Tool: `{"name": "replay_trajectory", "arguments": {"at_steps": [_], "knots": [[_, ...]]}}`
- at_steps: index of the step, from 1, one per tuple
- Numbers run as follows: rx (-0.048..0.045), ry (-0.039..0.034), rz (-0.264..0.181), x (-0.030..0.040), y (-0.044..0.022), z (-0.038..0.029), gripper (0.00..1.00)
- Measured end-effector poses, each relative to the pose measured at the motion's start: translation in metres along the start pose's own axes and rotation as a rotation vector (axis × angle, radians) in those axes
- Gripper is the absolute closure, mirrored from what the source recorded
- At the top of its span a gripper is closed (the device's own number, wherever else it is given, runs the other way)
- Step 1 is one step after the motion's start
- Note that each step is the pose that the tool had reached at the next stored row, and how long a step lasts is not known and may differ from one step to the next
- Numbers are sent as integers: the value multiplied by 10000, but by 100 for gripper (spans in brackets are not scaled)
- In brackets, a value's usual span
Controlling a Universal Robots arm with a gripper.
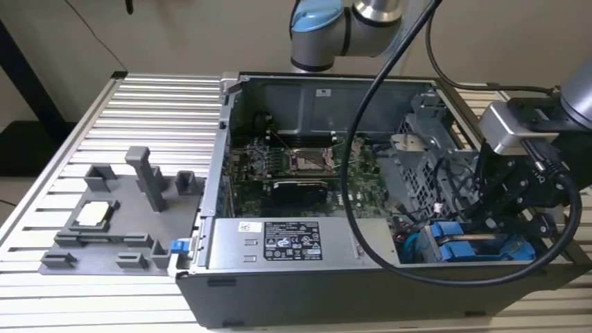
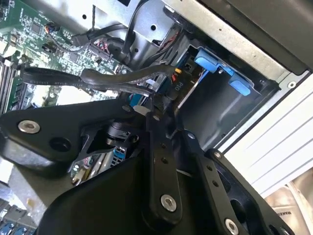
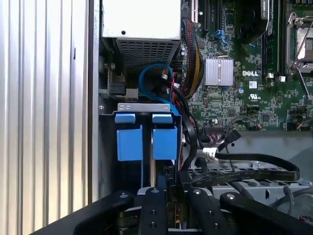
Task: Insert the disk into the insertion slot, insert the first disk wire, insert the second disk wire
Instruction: 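Insert the second disk wire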
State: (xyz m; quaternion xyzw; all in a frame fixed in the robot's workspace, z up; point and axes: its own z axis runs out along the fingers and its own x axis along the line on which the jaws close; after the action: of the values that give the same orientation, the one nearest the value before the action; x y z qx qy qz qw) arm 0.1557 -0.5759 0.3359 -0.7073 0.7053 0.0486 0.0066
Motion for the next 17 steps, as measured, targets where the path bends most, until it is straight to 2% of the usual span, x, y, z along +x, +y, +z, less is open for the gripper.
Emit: {"name": "replay_trajectory", "arguments": {"at_steps": [1, 4, 13, 14, 17], "knots": [[0, -1, 0, -1, 1, -15, 76], [0, 2, 1, -9, 7, -115, 76], [0, 3, 1, -41, 31, -521, 76], [0, 7, 1, -43, 33, -548, 76], [0, 2, 0, -43, 33, -551, 76]]}}
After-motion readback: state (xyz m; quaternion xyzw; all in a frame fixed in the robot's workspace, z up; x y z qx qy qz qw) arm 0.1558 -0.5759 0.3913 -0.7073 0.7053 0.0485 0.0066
